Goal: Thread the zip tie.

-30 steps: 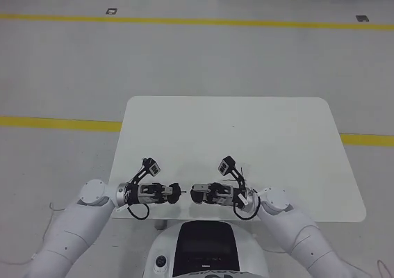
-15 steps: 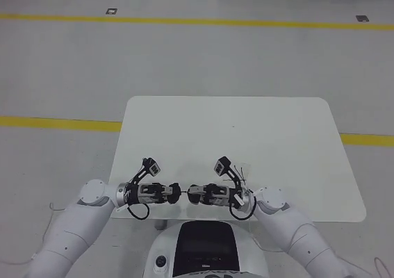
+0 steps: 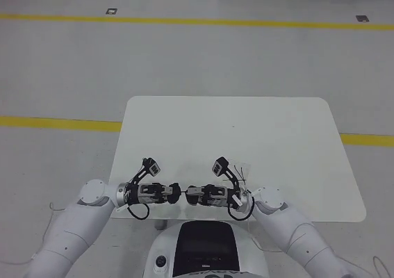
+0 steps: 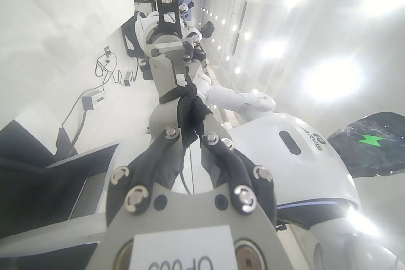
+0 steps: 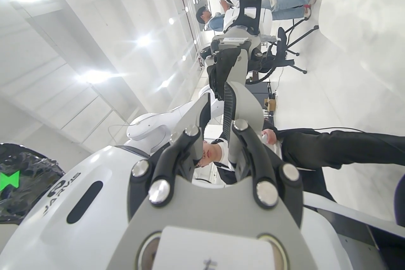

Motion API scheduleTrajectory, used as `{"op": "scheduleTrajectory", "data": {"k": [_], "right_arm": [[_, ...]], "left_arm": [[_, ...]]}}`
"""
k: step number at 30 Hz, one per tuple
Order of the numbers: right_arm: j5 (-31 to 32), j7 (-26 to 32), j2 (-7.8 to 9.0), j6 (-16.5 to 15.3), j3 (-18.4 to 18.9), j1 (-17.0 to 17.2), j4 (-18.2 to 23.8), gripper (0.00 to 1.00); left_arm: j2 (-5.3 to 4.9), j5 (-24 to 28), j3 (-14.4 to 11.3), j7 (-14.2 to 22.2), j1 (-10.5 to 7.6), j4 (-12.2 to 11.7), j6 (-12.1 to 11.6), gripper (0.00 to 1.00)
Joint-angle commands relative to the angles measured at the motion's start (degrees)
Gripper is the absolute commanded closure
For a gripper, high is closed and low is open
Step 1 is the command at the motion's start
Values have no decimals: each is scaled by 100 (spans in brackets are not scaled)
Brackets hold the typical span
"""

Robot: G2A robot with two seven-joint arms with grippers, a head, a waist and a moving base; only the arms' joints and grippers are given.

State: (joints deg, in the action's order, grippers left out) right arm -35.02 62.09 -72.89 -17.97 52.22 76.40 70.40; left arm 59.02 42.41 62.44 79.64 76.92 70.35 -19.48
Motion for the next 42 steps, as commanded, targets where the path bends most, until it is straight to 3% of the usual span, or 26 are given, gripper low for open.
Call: {"op": "scheduleTrajectory", "data": {"k": [1, 17, 22, 25, 36, 37, 39, 40, 42], "right_arm": [[-11, 3, -1, -5, -6, -6, -6, 88], [-26, -4, -8, -19, -55, -49, -6, 89], [-24, -9, -8, -23, -67, -52, 5, 91], [-24, -15, -9, -24, -75, -56, 7, 100], [56, -137, -3, -34, -79, -54, 5, 100], [58, -148, -2, -37, -76, -51, 3, 100], [40, -172, 1, -47, -59, -42, -3, 100], [29, -178, 3, -50, -51, -38, -5, 100], [18, -178, 7, -50, -38, -32, -3, 100]], "left_arm": [[0, 0, 0, 0, 0, 0, 0, 100], [0, 0, 0, 0, 0, 0, 0, 100], [0, 0, 0, 0, 0, 0, 0, 100], [0, 0, 0, 0, 0, 0, 0, 100], [0, 0, 0, 0, 0, 0, 0, 98], [0, 0, 0, 0, 0, 0, 0, 62], [0, 0, 0, 0, 0, 0, 0, 28], [0, 0, 0, 0, 0, 0, 0, 0], [0, 0, 0, 0, 0, 0, 0, 0]]}}
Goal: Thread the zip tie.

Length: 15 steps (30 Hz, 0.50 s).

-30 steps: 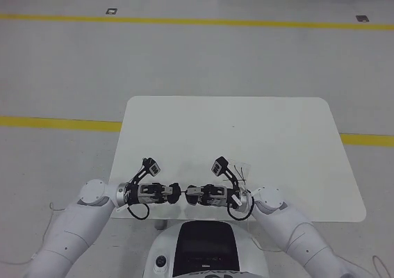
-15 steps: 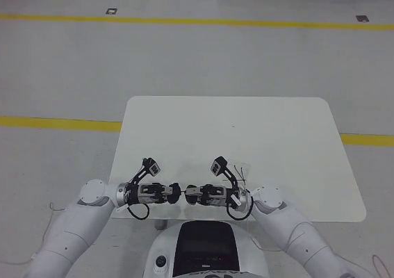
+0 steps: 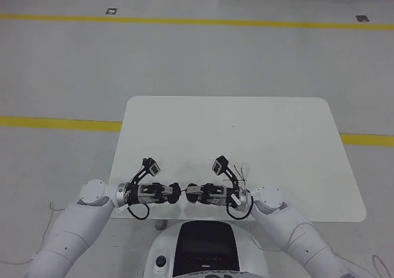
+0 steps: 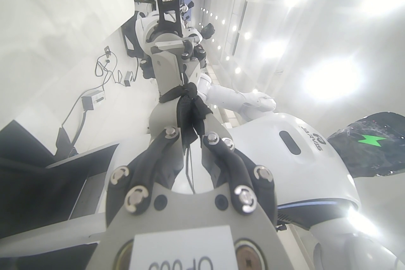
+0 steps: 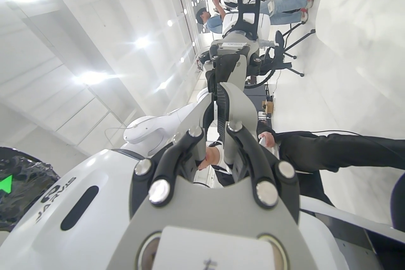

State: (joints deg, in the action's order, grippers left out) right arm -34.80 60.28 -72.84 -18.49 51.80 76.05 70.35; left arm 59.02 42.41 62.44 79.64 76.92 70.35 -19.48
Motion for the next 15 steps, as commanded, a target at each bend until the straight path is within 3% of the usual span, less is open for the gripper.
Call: {"op": "scheduleTrajectory", "data": {"k": [1, 11, 15], "right_arm": [[-4, 2, 3, 2, 7, 5, 5, 100], [49, -60, 6, 31, -9, 5, 15, 100], [50, -93, 2, 20, -20, 6, 11, 100]], "left_arm": [[0, 0, 0, 0, 0, 0, 0, 0], [0, 0, 0, 0, 0, 0, 0, 0], [0, 0, 0, 0, 0, 0, 0, 7]]}}
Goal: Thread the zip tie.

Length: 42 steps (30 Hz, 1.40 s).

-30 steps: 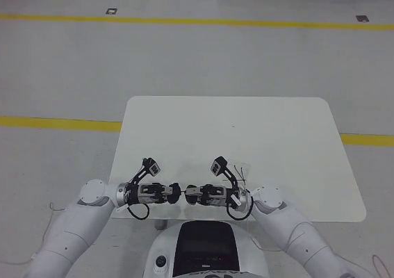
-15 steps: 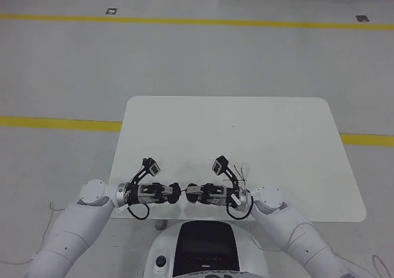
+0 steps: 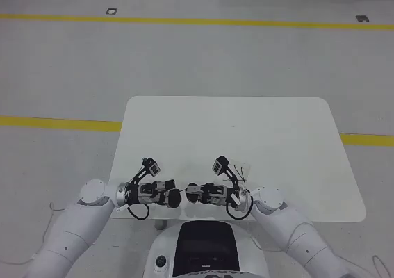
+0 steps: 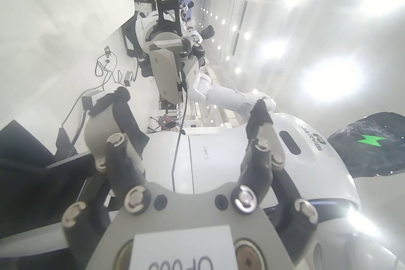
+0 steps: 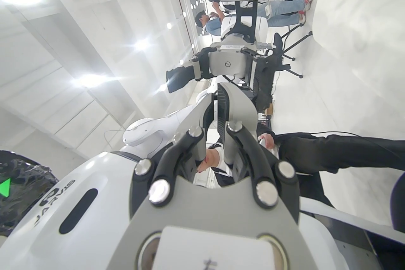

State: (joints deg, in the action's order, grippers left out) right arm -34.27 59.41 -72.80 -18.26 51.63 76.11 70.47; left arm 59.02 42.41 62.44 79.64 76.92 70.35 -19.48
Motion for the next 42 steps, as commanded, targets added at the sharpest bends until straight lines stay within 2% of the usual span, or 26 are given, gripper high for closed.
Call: {"op": "scheduleTrajectory", "data": {"k": [1, 6, 13, 17, 20, 22, 24, 28, 42], "right_arm": [[-15, -31, -3, -3, -3, 6, -8, 100], [-121, -173, -20, 30, -3, 1, -77, 100], [-246, -202, -32, -8, 25, -4, -141, 100], [-171, -178, -35, 28, -10, -14, -123, 100], [-46, -204, -36, 68, -44, -32, -114, 100], [67, -247, -32, 89, -57, -44, -112, 100], [139, -291, -28, 102, -58, -44, -95, 100], [254, -348, -16, 117, -50, -32, -54, 100], [452, -508, 25, 118, 22, 47, 77, 100]], "left_arm": [[0, 0, 0, 0, 0, 0, 0, 7], [0, 0, 0, 0, 0, 0, 0, 10], [0, 0, 0, 0, 0, 0, 0, 23], [0, 0, 0, 0, 0, 0, 0, 23], [0, 0, 0, 0, 0, 0, 0, 30], [0, 0, 0, 0, 0, 0, 0, 41], [0, 0, 0, 0, 0, 0, 0, 40], [0, 0, 0, 0, 0, 0, 0, 52], [0, 0, 0, 0, 0, 0, 0, 62]]}}
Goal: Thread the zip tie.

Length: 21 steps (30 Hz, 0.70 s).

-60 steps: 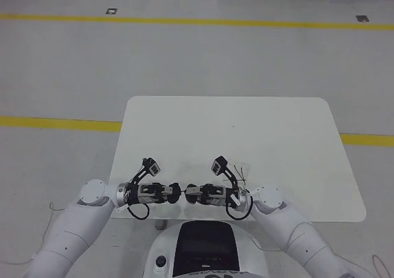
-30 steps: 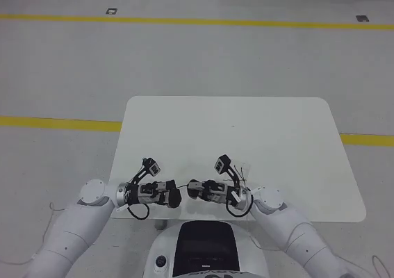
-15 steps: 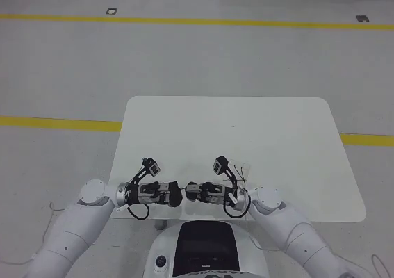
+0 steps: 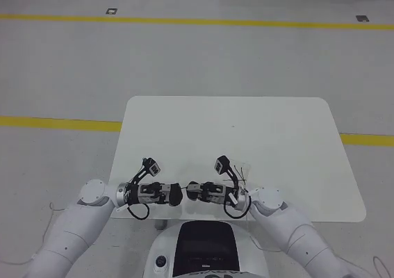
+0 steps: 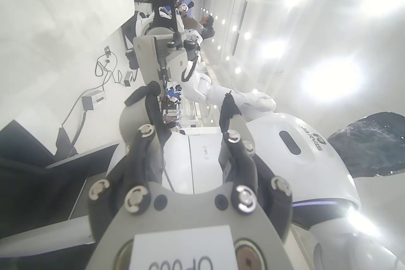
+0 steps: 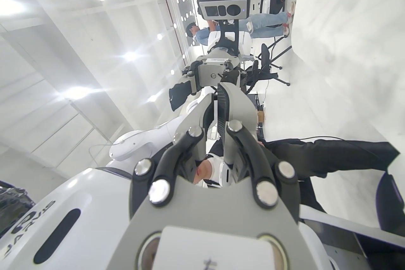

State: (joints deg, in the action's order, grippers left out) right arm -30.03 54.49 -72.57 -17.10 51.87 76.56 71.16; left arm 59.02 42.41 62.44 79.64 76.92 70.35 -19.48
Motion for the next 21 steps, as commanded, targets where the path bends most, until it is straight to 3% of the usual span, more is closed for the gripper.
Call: {"op": "scheduleTrajectory", "data": {"k": [1, 21], "right_arm": [[42, -27, 3, 3, -3, 6, 17, 100], [128, 134, 31, -50, -39, 37, 127, 100]], "left_arm": [[0, 0, 0, 0, 0, 0, 0, 63], [0, 0, 0, 0, 0, 0, 0, 73]]}}
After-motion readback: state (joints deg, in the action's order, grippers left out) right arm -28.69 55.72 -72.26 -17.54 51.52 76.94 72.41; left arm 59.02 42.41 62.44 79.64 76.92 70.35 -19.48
